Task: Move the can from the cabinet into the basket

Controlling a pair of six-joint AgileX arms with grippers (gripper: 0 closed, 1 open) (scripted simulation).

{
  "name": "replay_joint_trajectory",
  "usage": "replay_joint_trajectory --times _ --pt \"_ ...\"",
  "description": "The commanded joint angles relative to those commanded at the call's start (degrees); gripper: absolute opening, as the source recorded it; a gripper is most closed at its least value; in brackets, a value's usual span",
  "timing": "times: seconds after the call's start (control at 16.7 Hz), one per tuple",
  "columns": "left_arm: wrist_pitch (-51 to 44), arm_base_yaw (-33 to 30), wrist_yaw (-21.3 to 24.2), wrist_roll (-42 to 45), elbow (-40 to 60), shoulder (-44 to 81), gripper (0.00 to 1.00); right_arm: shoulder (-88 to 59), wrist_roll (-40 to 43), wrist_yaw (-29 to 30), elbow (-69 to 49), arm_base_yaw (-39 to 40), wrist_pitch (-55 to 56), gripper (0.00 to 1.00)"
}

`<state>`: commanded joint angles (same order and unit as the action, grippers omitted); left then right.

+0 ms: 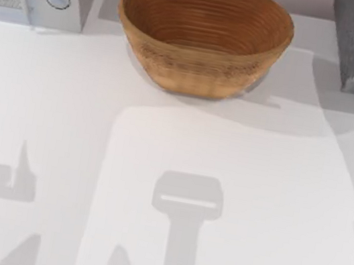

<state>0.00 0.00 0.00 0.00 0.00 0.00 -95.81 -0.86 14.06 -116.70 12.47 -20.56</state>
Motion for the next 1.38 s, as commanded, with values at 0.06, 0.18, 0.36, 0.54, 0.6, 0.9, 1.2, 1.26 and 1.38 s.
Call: replay_joint_trajectory --times 0.06,0.18,0.36,0.54,0.6,0.9,1.2,1.26,1.38 --pt "0.0 0.0 0.0 0.0 0.0 0.0 1.00 0.0 0.0 0.0 0.0 0.0 0.0 0.32" --pt "0.0 0.0 0.0 0.0 0.0 0.0 1.00 0.0 0.0 0.0 0.0 0.0 0.0 0.17" --pt "0.0 0.0 0.0 0.0 0.0 0.0 1.00 0.0 0.0 0.0 0.0 0.0 0.0 0.00" --pt "0.0 0.0 0.0 0.0 0.0 0.0 1.00 0.0 0.0 0.0 0.0 0.0 0.0 0.00" --pt "0.0 0.0 0.0 0.0 0.0 0.0 1.00 0.0 0.0 0.0 0.0 0.0 0.0 0.00" --pt "0.0 0.0 0.0 0.0 0.0 0.0 1.00 0.2 0.0 0.1 0.0 0.2 -0.2 0.00" --pt "0.0 0.0 0.0 0.0 0.0 0.0 1.00 9.2 0.3 6.3 -0.4 6.5 -9.8 0.00" --pt "0.0 0.0 0.0 0.0 0.0 0.0 1.00 12.1 0.3 8.1 -0.5 8.3 -13.1 0.00" --pt "0.0 0.0 0.0 0.0 0.0 0.0 1.00 17.5 0.1 11.5 -0.8 11.8 -18.7 0.00"
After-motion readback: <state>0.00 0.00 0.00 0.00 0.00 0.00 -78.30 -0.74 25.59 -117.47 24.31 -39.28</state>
